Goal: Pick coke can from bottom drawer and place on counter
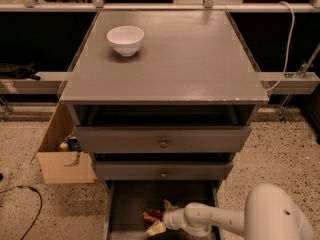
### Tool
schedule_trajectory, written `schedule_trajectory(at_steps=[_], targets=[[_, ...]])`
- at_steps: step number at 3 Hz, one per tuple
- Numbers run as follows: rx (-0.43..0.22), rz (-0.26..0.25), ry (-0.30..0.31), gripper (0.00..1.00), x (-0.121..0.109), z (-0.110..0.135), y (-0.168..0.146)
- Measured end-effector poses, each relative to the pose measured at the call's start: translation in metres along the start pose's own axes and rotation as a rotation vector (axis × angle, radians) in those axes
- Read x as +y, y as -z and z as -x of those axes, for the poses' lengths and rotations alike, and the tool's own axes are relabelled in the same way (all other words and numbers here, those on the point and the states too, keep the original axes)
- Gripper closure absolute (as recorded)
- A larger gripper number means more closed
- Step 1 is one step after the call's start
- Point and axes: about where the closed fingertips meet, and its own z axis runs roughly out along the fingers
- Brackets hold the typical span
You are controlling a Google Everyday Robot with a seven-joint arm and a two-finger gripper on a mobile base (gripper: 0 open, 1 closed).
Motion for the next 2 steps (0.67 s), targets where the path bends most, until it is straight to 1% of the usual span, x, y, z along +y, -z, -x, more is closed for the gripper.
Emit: schedule_trajectory(at_steps=[1,2], targets=[[0.002,-0.002,0.002,0.00,0.0001,-0.0007,-0.0002],[0.002,-0.002,0.002,0.18,0.0001,-0.0007,-0.0002]])
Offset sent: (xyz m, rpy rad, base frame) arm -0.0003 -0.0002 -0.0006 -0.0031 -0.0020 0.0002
